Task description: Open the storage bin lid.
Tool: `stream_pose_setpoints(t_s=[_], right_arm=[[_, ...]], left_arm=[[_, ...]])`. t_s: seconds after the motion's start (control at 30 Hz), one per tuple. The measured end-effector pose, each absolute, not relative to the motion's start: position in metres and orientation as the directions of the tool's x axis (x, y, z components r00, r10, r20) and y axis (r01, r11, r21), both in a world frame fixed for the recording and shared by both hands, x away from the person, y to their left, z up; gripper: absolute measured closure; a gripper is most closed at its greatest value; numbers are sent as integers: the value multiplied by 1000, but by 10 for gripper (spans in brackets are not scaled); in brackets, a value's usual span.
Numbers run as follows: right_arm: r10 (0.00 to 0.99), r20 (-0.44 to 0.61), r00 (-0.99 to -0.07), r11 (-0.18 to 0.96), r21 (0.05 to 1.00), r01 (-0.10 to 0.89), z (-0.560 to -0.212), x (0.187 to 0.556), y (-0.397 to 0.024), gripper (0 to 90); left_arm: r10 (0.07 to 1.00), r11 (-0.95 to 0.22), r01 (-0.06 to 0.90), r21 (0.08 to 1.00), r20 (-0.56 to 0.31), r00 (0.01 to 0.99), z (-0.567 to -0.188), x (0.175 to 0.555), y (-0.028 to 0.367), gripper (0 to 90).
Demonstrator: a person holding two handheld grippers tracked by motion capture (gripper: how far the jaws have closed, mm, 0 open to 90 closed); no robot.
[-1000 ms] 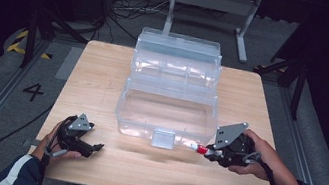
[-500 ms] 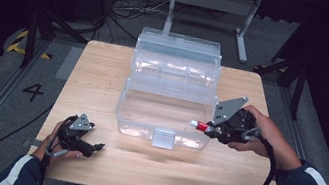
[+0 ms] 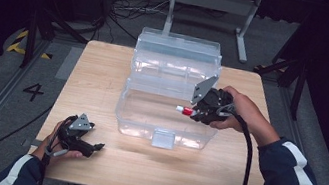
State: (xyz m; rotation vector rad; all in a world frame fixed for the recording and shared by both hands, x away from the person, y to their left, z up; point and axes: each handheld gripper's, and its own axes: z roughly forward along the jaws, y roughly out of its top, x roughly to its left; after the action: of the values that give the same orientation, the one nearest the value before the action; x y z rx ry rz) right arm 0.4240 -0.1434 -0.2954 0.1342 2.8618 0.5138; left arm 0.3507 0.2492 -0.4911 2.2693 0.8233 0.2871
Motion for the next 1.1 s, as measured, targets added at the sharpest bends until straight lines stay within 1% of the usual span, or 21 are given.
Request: stream_pose_setpoints(t_s=[0.47,0.6,0.8,1.1], right_arm=[[120,-164,-979,954,291,68,-321,454,-120,708],[111,-159,-981,956,288,61,-326,457,-119,708],[112,-145,-983,965,252,73,-345,464,-120,707],[108,-109,-988,966,248,78,-362,467,-122,708]], left_arm=[[626,-558,477,679,-34,779,-491,351,250,141],[627,-558,477,679,-32,778,-491,351,250,141],[626,-558,478,679,-34,779,-491,351,250,141],[621,-560,474,680,-33,783,-491,352,250,140]])
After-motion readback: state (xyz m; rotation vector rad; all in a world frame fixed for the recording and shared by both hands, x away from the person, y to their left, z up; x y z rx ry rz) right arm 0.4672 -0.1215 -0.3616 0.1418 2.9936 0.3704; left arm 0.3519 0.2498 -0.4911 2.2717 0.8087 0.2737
